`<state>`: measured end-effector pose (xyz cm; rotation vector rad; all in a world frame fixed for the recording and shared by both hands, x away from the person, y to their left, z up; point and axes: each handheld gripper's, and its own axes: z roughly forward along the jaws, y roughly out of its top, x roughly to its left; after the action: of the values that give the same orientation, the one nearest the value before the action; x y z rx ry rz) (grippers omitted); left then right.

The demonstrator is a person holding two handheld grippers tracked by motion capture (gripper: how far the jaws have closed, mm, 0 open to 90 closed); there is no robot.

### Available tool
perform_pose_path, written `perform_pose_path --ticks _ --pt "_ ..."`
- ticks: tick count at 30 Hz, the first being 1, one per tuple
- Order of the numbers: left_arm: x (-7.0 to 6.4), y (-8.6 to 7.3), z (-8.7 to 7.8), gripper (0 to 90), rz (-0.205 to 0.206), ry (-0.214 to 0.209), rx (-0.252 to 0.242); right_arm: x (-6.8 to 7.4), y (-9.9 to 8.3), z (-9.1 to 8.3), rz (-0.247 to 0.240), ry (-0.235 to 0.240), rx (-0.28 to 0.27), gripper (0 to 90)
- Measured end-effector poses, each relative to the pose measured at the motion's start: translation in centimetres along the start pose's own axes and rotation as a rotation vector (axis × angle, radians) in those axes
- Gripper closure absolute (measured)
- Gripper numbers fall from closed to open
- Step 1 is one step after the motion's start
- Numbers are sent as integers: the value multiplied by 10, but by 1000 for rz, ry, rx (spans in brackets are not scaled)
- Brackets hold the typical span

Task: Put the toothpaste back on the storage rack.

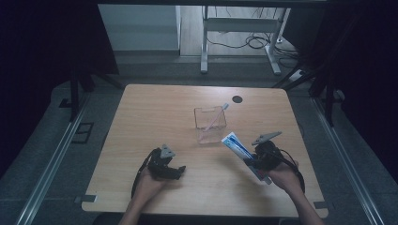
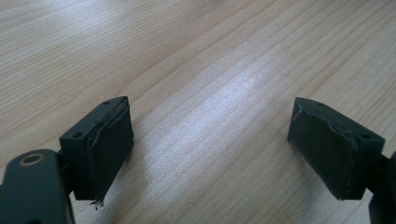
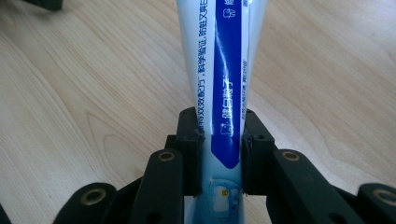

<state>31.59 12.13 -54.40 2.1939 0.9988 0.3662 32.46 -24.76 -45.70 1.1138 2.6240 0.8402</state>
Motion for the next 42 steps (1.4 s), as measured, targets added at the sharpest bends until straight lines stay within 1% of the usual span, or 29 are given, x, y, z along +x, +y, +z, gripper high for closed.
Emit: perform_pose_path --ticks 3,5,10,20,22,24,34,42 --pt "0 0 0 142 0 0 -1 -1 2 -4 5 5 -21 734" --pt "0 0 0 142 0 0 -1 -1 5 -7 6 -1 -33 734" --pt "0 0 0 142 0 0 2 -2 10 -13 2 1 -62 735" --pt "0 0 0 142 4 1 3 -1 22 -20 -1 5 -111 735" --pt "0 0 0 142 4 0 3 -1 24 -20 -5 16 -114 735" --pt "0 0 0 142 4 0 3 -1 26 -21 -14 14 -118 735" --pt "0 0 0 142 4 0 4 -1 39 -22 -21 15 -161 735" --pt "0 0 0 142 6 1 4 0 55 -19 -34 17 -191 735"
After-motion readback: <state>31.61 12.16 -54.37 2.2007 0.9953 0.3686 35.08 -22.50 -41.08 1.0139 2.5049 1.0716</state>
